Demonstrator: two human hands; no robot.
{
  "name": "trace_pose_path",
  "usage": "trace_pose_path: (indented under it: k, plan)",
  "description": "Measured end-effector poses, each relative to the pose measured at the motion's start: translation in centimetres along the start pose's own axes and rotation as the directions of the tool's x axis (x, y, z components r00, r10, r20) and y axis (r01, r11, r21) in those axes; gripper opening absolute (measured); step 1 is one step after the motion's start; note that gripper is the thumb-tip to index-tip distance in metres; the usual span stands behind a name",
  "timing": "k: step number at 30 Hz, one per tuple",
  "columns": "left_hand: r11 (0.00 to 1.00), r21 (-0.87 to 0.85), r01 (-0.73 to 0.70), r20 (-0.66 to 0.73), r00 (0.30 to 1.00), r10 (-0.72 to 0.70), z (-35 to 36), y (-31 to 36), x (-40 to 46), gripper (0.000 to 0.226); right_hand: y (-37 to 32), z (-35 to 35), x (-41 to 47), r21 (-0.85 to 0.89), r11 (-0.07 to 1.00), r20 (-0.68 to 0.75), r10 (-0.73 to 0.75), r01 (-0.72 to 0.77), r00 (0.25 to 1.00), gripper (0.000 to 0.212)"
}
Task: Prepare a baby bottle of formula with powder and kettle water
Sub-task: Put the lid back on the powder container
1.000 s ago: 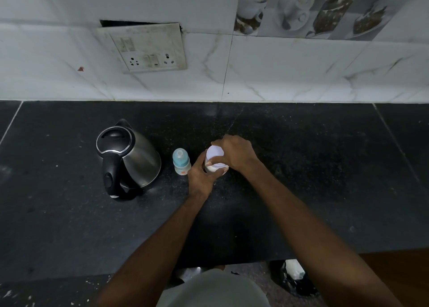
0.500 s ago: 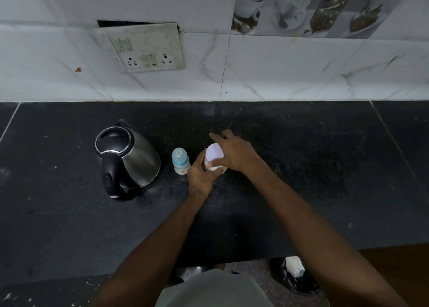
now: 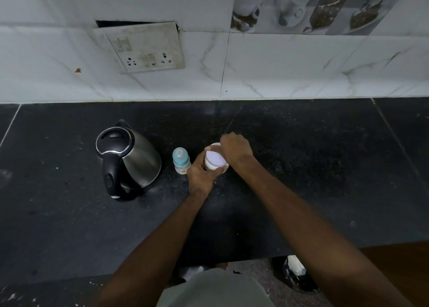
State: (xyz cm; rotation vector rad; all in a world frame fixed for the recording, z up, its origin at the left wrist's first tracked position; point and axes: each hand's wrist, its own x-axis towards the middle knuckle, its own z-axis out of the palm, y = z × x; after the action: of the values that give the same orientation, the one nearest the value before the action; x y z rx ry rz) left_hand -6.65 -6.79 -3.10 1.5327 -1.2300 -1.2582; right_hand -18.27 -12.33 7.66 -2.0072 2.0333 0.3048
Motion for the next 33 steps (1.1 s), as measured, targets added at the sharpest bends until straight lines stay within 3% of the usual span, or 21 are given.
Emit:
trace_pose_path:
  k: [3,6,9,11,16,21,24,27,29,31,33]
  plan:
    - [1.000,0.008,-0.005,-0.004,1.000,0.005,-0.1,0.3,0.0,0.085,0.9,-0.6,0.0,-0.056,0.998,-0.031,0.040,-0.041,0.999,0.074]
    - [0.999,0.018,-0.036,0.003,0.999,0.036,0.0,0.4,-0.2,0.079,1.9,-0.8,0.3,0.041,0.988,0.078,-0.152,0.150,0.985,0.066]
    - [1.000,-0.002,0.002,0.003,1.000,-0.002,0.3,0.8,-0.5,0.079,1.3,-0.8,-0.1,0.122,0.954,0.270,-0.299,0.275,0.915,0.081]
    - [1.000,0.002,0.011,0.005,1.000,-0.011,0.5,1.0,-0.5,0.082,0.6,-0.6,-0.3,0.104,0.949,0.235,-0.313,0.297,0.920,0.075]
    - [0.999,0.045,0.002,0.025,1.000,-0.003,0.0,1.1,-0.2,0.086,0.7,-0.8,-0.3,0.087,0.970,0.169,-0.240,0.228,0.956,0.066]
    - [0.997,0.078,-0.014,-0.016,1.000,0.015,0.4,0.7,-0.3,0.091,0.4,0.9,-0.5,-0.029,0.999,-0.062,-0.029,0.027,0.998,0.069]
    - [0.996,0.084,-0.001,-0.013,1.000,0.002,0.4,0.4,-0.1,0.093,1.3,0.3,-0.6,-0.063,0.998,-0.067,-0.004,0.000,0.998,0.065]
    - [0.998,0.067,0.001,-0.014,1.000,0.000,0.4,0.2,0.2,0.091,2.1,-0.7,-0.3,0.009,0.982,-0.001,-0.190,0.190,0.982,0.052]
    - [0.998,0.058,0.016,-0.012,1.000,-0.016,0.5,0.2,0.2,0.090,2.1,-1.2,0.0,0.060,0.942,0.113,-0.334,0.329,0.936,0.068]
    - [0.998,0.058,0.035,-0.001,0.999,-0.035,0.5,0.5,0.1,0.089,1.7,-1.0,0.4,0.042,0.925,0.187,-0.380,0.379,0.906,0.083]
    - [0.998,0.039,0.053,0.001,0.999,-0.053,0.6,1.0,-0.1,0.084,1.0,-0.5,0.5,0.025,0.913,0.192,-0.405,0.408,0.894,0.075]
